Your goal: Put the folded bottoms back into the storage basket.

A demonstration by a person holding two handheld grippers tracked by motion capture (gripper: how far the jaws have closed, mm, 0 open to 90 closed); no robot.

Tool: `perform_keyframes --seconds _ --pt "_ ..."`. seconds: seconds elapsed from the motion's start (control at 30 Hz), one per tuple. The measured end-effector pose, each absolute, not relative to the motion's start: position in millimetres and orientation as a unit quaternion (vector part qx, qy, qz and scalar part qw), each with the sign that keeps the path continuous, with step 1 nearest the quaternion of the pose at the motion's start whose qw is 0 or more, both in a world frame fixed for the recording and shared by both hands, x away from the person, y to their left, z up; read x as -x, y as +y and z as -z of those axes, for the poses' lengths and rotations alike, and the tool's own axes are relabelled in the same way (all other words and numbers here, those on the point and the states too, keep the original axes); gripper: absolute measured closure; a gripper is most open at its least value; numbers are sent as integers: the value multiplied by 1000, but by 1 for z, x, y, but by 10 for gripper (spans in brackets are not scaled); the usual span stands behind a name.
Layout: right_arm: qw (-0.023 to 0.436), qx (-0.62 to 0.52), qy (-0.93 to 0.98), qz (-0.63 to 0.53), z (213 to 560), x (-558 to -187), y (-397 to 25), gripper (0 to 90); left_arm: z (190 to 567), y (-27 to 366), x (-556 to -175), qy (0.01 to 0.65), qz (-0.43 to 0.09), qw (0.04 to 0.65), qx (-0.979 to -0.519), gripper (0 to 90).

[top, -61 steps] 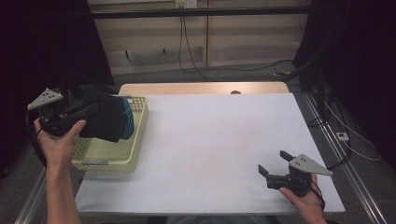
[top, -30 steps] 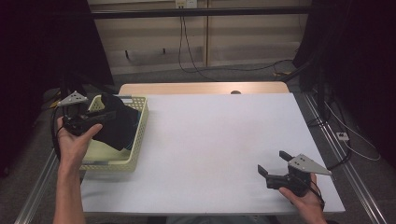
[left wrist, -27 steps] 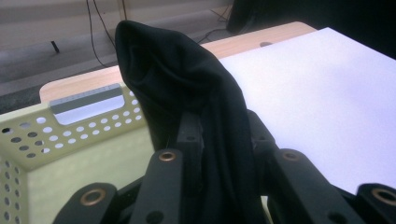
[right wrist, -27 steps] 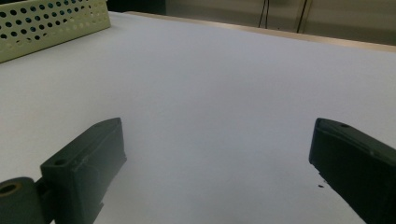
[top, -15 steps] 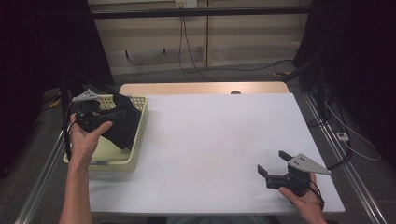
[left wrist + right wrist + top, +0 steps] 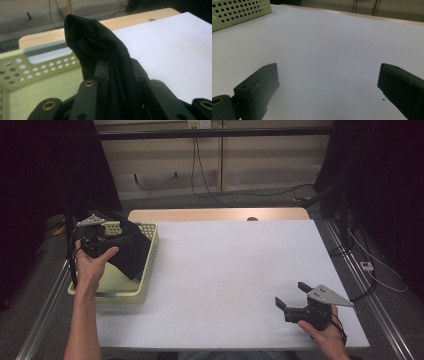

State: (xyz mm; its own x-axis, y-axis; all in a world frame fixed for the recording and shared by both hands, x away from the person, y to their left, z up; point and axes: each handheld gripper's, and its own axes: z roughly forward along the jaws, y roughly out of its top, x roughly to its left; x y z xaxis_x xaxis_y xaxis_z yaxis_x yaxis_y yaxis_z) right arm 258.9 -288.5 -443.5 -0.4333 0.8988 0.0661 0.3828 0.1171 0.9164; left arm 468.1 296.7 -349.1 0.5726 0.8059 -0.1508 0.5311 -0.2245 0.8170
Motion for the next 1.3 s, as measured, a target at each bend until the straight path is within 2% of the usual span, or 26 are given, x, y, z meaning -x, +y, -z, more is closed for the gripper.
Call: perform_keyframes --seconds 0.6,0.93,1.3 --pt "269 -463 694 -481 443 -258 -291 34 367 325 -472 502 -182 385 -753 729" --pt "269 -462 697 -478 443 -259 -289 34 380 327 -477 518 -210 318 -766 731" --pt "269 -460 697 -479 443 -259 -289 34 389 326 -482 536 -193 295 -767 735"
